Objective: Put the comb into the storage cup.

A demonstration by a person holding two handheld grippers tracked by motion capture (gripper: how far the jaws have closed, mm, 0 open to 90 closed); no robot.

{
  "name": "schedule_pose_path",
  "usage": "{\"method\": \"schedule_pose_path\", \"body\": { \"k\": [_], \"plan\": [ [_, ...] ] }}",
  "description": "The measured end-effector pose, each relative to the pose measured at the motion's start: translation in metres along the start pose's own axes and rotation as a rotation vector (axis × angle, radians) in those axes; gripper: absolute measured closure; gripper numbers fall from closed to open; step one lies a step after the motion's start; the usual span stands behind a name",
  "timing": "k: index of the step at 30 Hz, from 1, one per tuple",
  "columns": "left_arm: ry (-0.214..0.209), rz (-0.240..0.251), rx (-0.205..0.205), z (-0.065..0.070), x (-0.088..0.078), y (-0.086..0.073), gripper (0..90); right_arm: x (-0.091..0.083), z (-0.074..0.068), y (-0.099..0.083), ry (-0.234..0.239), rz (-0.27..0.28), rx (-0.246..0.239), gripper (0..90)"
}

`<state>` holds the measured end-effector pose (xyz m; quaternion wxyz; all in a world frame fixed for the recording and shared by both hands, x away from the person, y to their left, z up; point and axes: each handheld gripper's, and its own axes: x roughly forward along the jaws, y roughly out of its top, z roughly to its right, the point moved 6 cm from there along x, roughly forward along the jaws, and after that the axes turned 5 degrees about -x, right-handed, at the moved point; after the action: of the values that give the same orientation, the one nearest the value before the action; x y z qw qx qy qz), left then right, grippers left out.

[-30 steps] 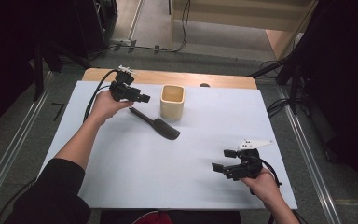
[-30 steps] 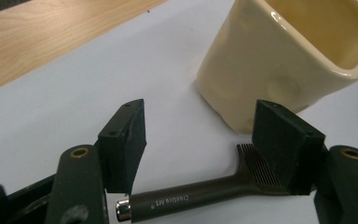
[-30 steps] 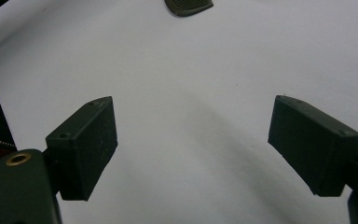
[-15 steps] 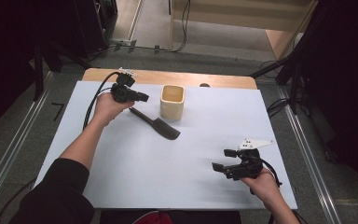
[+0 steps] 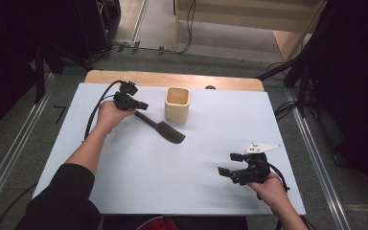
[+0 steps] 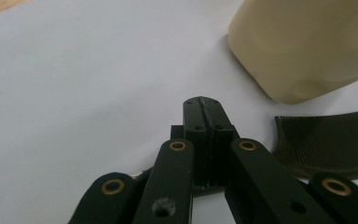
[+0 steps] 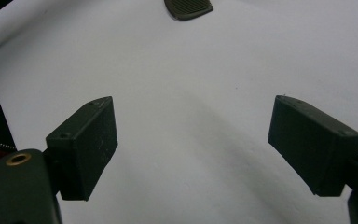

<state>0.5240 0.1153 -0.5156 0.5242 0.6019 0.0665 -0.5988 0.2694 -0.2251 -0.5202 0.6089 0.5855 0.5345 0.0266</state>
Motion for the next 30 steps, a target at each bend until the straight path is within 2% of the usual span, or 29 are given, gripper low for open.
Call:
{"method": "schedule_pose_path", "body": {
  "k": [1, 4, 8, 11, 13, 26, 30],
  "plan": [
    [0.006, 0.007, -0.020, -0.001, 0.004, -0.002, 90.0, 0.000, 0.000, 0.000, 0.004, 0.000, -0.001, 13.8],
    [0.019, -0.010, -0.026, -0.005, 0.010, -0.009, 90.0, 0.000, 0.000, 0.000, 0.006, 0.001, -0.001, 13.8],
    [0.020, -0.008, -0.036, -0.008, 0.012, -0.013, 90.0, 0.000, 0.000, 0.000, 0.005, 0.001, 0.001, 13.8],
    [0.026, -0.017, -0.030, -0.008, 0.013, -0.015, 90.0, 0.000, -0.001, 0.000, 0.005, 0.002, 0.001, 13.8],
    [0.033, -0.026, -0.012, -0.008, 0.013, -0.017, 90.0, 0.000, -0.001, 0.000, 0.004, 0.003, 0.000, 13.8],
    [0.018, -0.034, 0.006, -0.003, 0.009, -0.026, 90.0, 0.000, -0.001, 0.000, 0.006, 0.003, -0.002, 13.8],
    [0.007, -0.026, -0.001, 0.000, 0.007, -0.029, 90.0, 0.000, -0.002, 0.001, 0.009, 0.003, -0.005, 13.8]
  ]
}}
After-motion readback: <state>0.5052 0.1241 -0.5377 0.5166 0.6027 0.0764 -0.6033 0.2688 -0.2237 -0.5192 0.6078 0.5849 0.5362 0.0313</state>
